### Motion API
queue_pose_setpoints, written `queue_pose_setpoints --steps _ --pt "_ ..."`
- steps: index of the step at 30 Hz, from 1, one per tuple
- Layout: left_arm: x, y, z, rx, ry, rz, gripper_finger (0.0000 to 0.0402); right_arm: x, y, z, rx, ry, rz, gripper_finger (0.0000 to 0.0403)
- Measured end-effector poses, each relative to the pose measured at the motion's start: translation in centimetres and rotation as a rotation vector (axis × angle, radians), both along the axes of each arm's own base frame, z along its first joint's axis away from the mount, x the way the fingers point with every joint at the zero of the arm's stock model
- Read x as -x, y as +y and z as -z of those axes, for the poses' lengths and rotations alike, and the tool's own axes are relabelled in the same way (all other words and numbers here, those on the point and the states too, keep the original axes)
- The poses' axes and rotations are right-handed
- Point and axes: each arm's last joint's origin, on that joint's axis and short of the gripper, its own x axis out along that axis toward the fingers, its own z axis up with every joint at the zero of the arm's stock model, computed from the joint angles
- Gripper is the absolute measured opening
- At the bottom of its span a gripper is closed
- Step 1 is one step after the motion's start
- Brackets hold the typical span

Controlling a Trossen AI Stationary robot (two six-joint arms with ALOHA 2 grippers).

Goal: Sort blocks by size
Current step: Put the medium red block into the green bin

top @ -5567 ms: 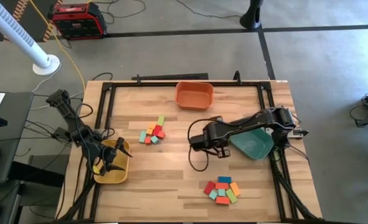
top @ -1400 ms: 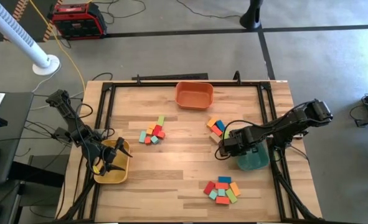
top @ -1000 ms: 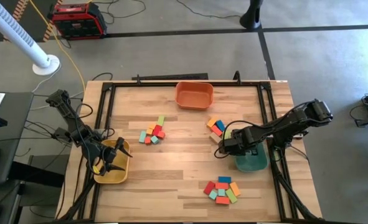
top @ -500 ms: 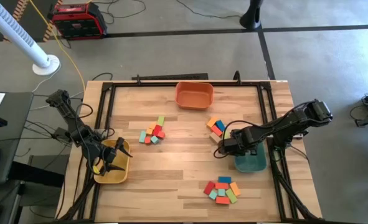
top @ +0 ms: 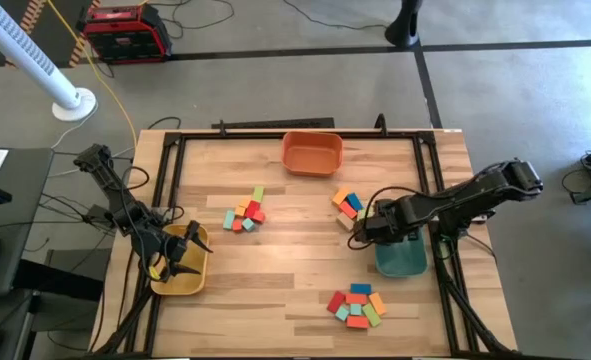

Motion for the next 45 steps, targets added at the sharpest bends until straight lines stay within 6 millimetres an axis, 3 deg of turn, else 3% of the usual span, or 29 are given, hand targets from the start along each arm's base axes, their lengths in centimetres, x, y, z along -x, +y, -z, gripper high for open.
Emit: queue_pose_setpoints --steps 5,10,15,24,32,38,45 --pt "0.0 0.0 0.0 0.0 0.0 0.0 0.0301 -0.9 0.5 -2.2 0.044 -0.103 -0.106 0.0238" --pt "0.0 0.0 0.0 0.0 0.0 0.0 0.0301 -3.1 1.8 -3.4 0.092 -0.241 -0.267 0.0238" --pt "0.0 0.0 0.0 -0.001 0.0 0.0 0.0301 -6.3 3.9 -3.1 0.127 -0.419 -0.467 0.0238" --pt "0.0 0.0 0.0 0.0 0.0 0.0 0.0301 -11.8 9.6 -2.4 0.199 -0.673 -0.877 0.0238" --pt "0.0 0.0 0.0 0.0 0.0 0.0 0.0301 -14.5 15.5 -0.6 0.197 -0.59 -1.241 0.0237" --pt "0.0 0.0 0.0 0.0 0.0 0.0 0.0301 -13.9 17.2 0.3 0.154 -0.317 -1.326 0.0237" --pt "0.0 0.0 0.0 0.0 0.0 0.0 0.0301 -13.4 19.0 1.2 0.148 -0.282 -1.373 0.0237"
